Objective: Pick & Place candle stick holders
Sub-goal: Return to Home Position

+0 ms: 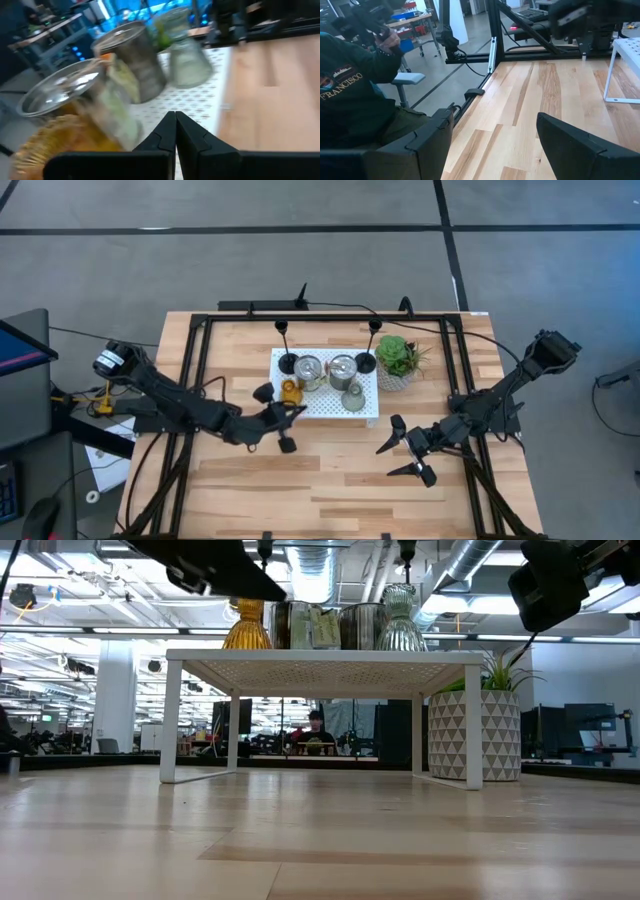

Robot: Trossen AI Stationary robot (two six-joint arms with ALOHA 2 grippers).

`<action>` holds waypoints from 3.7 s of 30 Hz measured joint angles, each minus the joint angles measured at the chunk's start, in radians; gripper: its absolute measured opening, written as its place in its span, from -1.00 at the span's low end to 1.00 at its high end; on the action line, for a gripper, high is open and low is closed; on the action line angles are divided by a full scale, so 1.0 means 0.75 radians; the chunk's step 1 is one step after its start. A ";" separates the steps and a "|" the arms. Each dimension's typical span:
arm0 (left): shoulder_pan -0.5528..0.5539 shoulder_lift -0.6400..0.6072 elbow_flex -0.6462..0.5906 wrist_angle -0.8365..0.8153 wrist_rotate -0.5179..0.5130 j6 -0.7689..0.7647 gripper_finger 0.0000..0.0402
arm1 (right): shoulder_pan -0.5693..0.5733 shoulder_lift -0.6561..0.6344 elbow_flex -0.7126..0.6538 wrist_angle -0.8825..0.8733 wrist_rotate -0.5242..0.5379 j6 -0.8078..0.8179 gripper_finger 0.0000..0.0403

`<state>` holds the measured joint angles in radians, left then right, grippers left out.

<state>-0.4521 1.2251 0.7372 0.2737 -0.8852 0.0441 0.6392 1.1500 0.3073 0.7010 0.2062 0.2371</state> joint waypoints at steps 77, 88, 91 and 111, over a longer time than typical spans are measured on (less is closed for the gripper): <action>0.511 -0.630 0.000 -0.193 1.152 0.120 -0.94 | -0.311 -1.347 0.001 -0.952 -0.704 -0.153 0.37; 0.568 -1.094 -0.130 -0.464 1.193 0.040 -0.94 | -0.386 -1.489 0.051 -1.124 -0.769 -0.192 0.37; 0.568 -1.213 -0.188 -0.466 1.192 0.040 -0.94 | -0.384 -1.496 0.069 -1.089 -0.895 -0.256 0.37; 0.568 -1.399 -0.284 -0.523 1.206 0.015 -0.95 | -0.385 -1.527 0.238 -1.247 -0.842 -0.503 0.37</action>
<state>-0.0257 0.1757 0.5243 -0.1189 0.0196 0.0552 0.3505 0.0044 0.4860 -0.2345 -0.4256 -0.1400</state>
